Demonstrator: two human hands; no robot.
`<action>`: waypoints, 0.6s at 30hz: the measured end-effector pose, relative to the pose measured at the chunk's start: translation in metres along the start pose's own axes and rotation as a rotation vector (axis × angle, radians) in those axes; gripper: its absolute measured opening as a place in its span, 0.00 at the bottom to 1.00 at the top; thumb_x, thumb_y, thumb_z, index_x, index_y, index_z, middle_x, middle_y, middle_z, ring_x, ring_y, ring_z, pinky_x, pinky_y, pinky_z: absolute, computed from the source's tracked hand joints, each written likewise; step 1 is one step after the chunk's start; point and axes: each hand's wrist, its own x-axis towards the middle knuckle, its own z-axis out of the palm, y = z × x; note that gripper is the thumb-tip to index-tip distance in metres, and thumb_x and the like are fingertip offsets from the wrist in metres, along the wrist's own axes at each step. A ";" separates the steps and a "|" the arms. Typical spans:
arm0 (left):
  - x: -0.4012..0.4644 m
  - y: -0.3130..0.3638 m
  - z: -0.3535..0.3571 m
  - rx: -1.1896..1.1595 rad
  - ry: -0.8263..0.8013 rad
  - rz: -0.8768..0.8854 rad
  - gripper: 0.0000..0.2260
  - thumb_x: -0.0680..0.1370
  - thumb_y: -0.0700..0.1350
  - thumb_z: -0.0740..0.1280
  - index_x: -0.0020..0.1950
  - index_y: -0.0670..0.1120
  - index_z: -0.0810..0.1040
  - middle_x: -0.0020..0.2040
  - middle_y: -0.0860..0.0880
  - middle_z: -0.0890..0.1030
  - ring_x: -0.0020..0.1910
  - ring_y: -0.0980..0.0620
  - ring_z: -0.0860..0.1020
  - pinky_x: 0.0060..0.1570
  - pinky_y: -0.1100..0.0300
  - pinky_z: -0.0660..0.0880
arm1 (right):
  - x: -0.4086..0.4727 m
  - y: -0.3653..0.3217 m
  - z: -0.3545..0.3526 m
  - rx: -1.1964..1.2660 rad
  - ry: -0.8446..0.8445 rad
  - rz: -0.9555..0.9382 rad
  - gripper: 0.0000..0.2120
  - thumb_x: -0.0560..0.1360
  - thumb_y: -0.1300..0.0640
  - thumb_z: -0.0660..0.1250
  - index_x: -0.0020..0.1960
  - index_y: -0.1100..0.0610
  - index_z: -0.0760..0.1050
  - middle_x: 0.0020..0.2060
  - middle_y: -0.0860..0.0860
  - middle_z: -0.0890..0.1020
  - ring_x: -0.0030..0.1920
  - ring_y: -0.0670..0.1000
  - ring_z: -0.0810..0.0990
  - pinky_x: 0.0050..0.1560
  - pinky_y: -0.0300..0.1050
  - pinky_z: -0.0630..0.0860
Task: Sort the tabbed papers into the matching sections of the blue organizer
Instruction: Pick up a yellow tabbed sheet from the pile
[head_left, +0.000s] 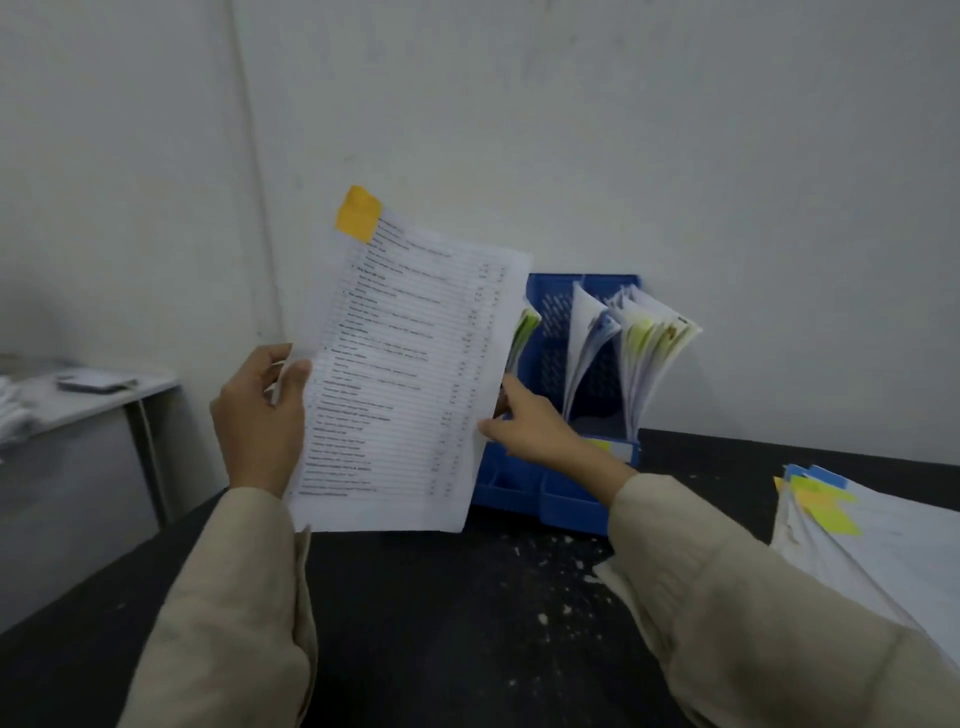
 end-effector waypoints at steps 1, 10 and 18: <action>0.005 -0.001 -0.006 0.023 0.031 0.020 0.04 0.77 0.44 0.66 0.50 0.47 0.79 0.44 0.48 0.81 0.44 0.48 0.78 0.48 0.52 0.76 | 0.007 -0.004 0.006 -0.004 -0.017 0.003 0.25 0.78 0.61 0.62 0.72 0.56 0.58 0.55 0.57 0.76 0.46 0.52 0.75 0.44 0.44 0.75; 0.031 0.009 -0.039 0.193 0.306 0.167 0.10 0.80 0.45 0.63 0.53 0.40 0.79 0.43 0.45 0.79 0.41 0.51 0.73 0.39 0.70 0.61 | 0.064 -0.037 0.032 0.450 -0.153 0.223 0.32 0.78 0.60 0.65 0.76 0.54 0.53 0.68 0.55 0.69 0.62 0.55 0.74 0.50 0.49 0.79; 0.050 0.008 0.005 0.226 0.314 0.226 0.12 0.81 0.49 0.60 0.56 0.43 0.79 0.44 0.40 0.82 0.39 0.45 0.76 0.37 0.58 0.67 | 0.093 -0.042 0.024 0.405 -0.085 0.205 0.34 0.78 0.63 0.63 0.77 0.55 0.47 0.73 0.55 0.61 0.65 0.56 0.71 0.55 0.55 0.77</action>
